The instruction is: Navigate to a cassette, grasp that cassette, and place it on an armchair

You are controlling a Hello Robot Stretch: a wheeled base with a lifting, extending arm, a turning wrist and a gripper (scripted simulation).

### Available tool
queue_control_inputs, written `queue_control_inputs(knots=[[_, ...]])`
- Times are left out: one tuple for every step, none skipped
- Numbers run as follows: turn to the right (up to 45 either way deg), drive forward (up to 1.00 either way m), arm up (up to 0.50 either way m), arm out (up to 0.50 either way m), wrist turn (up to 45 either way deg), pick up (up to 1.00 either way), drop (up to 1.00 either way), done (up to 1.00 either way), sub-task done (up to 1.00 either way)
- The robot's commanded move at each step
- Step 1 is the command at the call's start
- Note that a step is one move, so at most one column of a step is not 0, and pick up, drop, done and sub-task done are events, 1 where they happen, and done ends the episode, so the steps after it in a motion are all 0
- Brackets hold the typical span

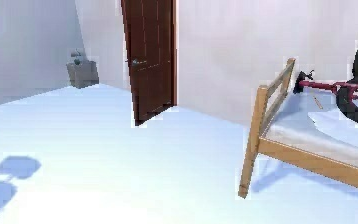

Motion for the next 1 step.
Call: queue_control_inputs(knots=[[0.0, 0.95, 0.0, 0.0, 0.0, 0.0, 0.0, 0.0, 0.0]])
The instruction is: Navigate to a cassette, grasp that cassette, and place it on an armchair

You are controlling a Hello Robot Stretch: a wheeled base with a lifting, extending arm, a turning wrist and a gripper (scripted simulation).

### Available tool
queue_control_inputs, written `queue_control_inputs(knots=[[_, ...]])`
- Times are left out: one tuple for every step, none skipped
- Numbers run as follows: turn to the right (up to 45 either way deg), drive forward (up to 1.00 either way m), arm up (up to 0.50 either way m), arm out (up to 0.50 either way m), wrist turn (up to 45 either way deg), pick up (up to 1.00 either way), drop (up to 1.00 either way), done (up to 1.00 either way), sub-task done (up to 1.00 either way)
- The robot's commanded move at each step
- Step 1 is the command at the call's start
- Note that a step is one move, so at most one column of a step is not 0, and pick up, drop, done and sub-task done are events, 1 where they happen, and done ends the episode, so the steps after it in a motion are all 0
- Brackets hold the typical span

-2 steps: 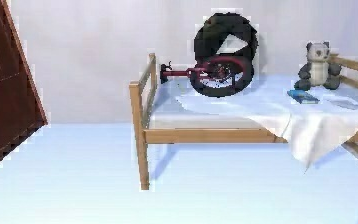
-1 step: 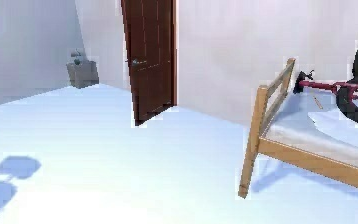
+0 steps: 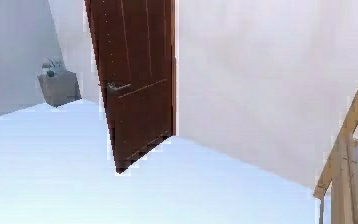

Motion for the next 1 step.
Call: queue_control_inputs(knots=[[-42.0, 0.0, 0.0, 0.0, 0.0, 0.0, 0.0, 0.0, 0.0]])
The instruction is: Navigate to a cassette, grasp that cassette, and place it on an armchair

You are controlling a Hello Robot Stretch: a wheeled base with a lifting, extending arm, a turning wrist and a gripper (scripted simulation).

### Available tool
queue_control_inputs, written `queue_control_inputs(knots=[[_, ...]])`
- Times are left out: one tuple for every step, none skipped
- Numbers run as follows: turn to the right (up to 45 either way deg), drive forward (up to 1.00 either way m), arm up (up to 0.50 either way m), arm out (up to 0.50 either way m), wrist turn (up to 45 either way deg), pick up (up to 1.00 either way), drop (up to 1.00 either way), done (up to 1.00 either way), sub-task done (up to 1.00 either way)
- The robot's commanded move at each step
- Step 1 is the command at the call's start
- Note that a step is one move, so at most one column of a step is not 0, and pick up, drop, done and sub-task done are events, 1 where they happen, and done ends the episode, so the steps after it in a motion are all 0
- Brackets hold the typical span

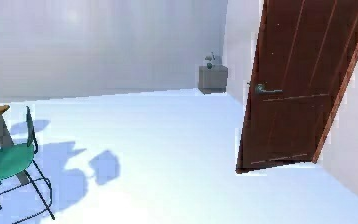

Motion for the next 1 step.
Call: queue_control_inputs(knots=[[0.0, 1.0, 0.0, 0.0, 0.0, 0.0, 0.0, 0.0, 0.0]])
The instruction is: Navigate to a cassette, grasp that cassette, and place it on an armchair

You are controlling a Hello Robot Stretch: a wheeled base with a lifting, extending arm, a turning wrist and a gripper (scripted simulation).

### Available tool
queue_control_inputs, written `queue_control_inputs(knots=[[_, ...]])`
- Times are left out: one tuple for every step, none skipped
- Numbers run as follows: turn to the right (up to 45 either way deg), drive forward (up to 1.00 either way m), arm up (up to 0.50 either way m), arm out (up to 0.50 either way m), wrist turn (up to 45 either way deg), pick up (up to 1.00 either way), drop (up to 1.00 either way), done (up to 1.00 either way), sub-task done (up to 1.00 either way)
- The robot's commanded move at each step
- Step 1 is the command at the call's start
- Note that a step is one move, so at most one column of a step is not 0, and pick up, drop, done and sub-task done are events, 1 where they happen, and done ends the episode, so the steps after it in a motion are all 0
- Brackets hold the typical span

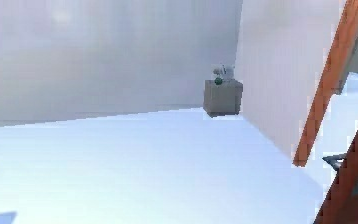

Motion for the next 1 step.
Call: queue_control_inputs(knots=[[0.0, 0.8, 0.0, 0.0, 0.0, 0.0, 0.0, 0.0, 0.0]])
